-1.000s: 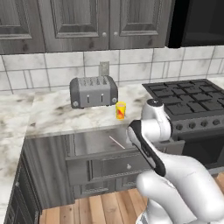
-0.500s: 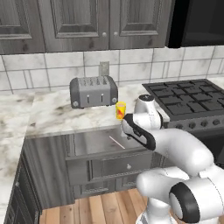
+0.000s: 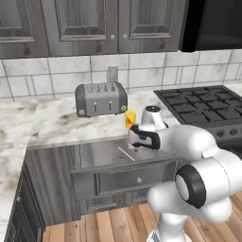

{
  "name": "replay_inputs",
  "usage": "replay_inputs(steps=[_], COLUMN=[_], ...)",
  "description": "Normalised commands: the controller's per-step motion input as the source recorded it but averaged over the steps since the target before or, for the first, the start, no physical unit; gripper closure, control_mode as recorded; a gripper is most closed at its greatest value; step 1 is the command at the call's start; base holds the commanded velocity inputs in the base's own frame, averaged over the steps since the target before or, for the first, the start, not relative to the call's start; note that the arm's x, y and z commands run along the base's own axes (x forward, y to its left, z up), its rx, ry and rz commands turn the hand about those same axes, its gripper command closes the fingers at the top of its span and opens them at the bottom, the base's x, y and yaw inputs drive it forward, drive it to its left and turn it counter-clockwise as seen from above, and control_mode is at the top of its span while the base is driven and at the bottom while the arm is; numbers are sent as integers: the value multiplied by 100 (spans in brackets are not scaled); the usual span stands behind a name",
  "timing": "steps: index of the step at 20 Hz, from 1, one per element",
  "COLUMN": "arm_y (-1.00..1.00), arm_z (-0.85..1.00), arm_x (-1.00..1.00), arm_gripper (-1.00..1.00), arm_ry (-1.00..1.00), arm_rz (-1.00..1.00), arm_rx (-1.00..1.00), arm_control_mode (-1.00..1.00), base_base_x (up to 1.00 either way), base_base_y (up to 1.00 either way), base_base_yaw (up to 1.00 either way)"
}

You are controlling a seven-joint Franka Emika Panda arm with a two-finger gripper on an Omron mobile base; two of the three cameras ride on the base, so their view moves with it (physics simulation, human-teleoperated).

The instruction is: Pick up the straw from the left drawer and put it inside the smoothie cup.

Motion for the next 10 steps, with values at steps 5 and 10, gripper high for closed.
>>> replay_inputs(steps=[5, 10], arm_y=[0, 0], arm_z=[-46, -37], arm_x=[28, 24], arm_gripper=[-100, -100], arm_ry=[0, 0], arm_rz=[0, 0], arm_rx=[0, 0], arm_control_mode=[-100, -100], base_base_x=[0, 0], base_base_y=[0, 0], base_base_yaw=[0, 0])
